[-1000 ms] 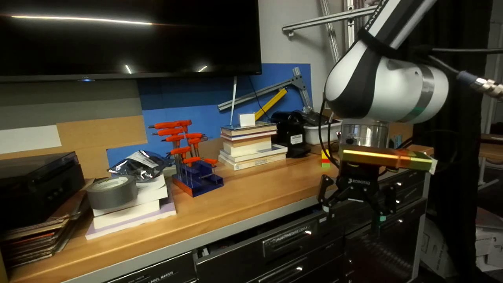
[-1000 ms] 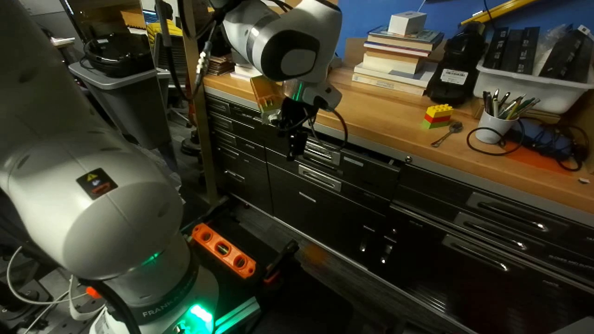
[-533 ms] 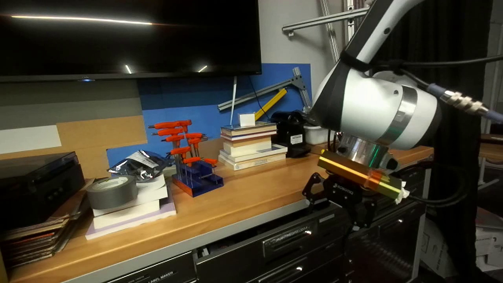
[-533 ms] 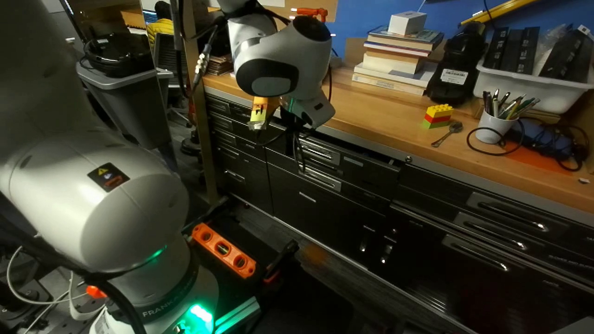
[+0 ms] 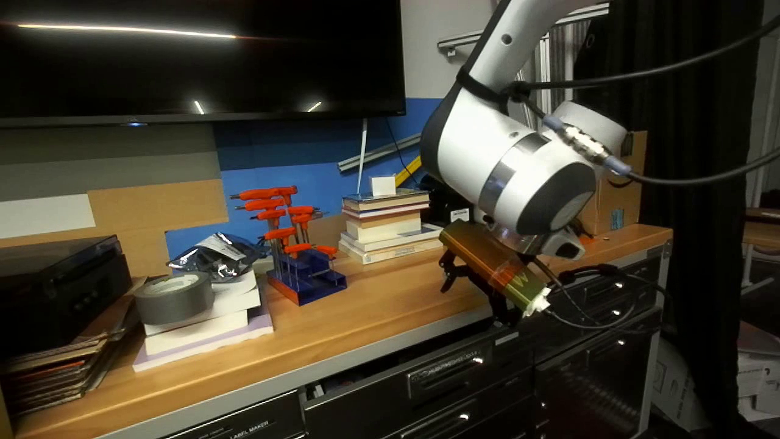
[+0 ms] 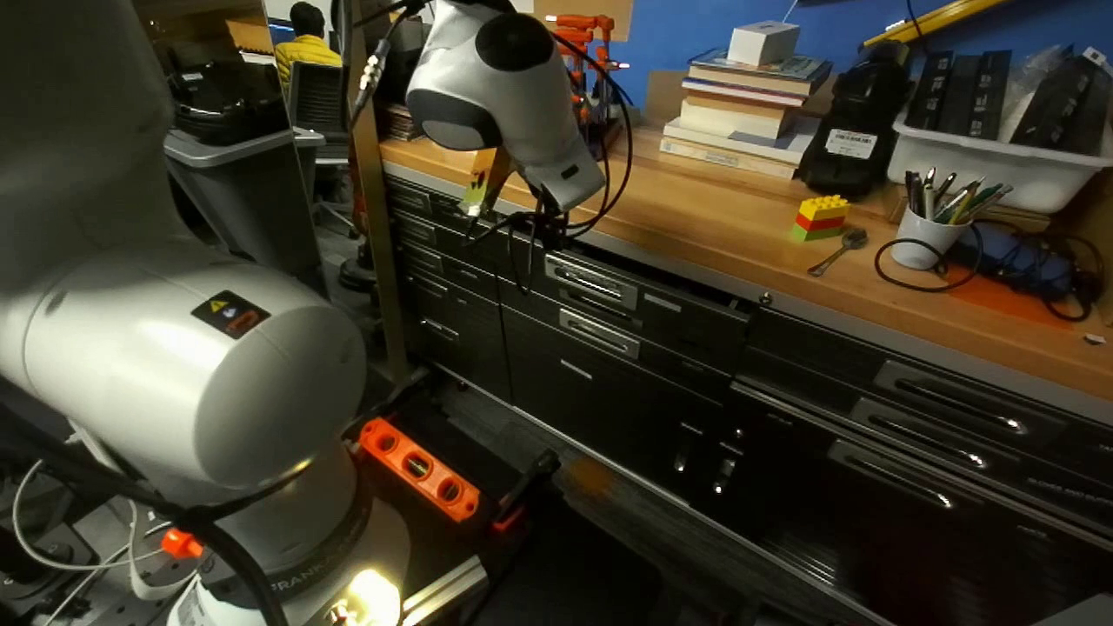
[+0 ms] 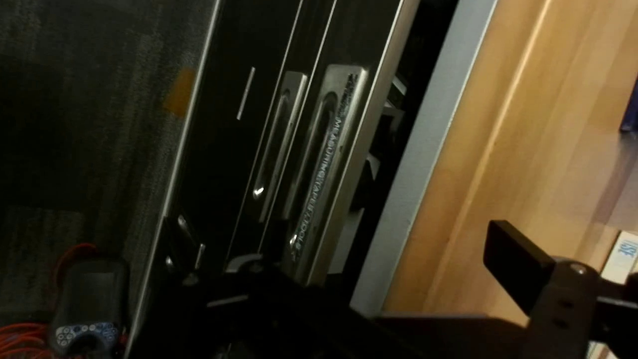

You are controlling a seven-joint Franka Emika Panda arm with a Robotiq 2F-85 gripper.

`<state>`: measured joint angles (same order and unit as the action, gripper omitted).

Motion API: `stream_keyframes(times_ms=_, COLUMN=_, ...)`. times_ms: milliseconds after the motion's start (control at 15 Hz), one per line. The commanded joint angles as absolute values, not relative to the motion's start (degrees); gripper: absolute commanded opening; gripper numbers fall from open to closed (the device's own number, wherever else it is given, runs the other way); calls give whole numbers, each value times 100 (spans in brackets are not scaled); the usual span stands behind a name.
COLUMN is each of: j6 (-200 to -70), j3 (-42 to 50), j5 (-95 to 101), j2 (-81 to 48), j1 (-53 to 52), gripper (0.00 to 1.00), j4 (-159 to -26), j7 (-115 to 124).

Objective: Open the topmost middle drawer, remove two black objects from the drawer and put them on the tabletop

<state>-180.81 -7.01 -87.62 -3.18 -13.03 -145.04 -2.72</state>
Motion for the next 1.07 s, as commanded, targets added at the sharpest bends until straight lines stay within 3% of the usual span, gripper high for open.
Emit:
stream_keyframes(times_ms=0, j6=-18662, j3=-786, j5=-9664, j2=-1001, j1=-1399, gripper=100, j4=-13651, j7=-1107)
stream_keyframes(times_ms=1000, j6=-18640, j3=-491, j5=-10164, j2=-2724, j1=-1622, gripper=100, j4=-12557, j7=-2093)
